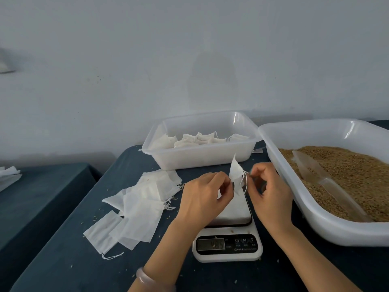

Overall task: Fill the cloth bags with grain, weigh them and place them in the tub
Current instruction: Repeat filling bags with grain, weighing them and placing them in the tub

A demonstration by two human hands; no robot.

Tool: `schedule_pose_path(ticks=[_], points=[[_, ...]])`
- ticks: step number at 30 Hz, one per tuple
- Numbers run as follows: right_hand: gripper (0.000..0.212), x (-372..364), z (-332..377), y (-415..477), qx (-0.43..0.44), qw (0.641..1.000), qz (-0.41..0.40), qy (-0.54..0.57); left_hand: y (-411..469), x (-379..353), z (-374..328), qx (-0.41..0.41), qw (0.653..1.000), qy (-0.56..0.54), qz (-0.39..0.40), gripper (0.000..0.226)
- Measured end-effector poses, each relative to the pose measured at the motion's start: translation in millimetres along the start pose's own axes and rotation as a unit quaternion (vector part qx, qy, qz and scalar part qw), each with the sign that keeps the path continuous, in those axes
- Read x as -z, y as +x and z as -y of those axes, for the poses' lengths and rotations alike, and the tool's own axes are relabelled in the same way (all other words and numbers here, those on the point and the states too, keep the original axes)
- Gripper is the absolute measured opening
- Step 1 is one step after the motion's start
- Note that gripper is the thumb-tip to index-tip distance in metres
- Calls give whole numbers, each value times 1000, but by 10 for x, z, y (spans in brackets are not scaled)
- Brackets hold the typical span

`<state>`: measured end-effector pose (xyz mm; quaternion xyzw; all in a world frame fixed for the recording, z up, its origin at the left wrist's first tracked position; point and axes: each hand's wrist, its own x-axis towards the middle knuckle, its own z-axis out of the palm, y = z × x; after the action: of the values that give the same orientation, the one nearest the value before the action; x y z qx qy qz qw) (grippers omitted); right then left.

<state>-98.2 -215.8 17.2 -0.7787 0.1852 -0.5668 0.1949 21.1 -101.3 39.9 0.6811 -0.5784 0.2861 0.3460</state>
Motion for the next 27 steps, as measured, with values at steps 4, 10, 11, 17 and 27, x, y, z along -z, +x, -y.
schedule_pose_path(ticks=[4,10,11,17,27], points=[[20,-7,-35,-6,61,997,8,-49,-2,-7,14,23,999,6,-22,17],[22,1,-41,-7,91,991,21,-95,-4,7,21,48,998,1,-26,10],[23,7,-39,-7,85,990,32,-107,-5,6,20,45,999,4,-23,10],[35,-10,14,-36,90,978,161,-97,0,-4,17,17,999,0,-35,17],[30,-62,-15,0,38,990,131,38,39,46,138,-45,996,-64,54,79]])
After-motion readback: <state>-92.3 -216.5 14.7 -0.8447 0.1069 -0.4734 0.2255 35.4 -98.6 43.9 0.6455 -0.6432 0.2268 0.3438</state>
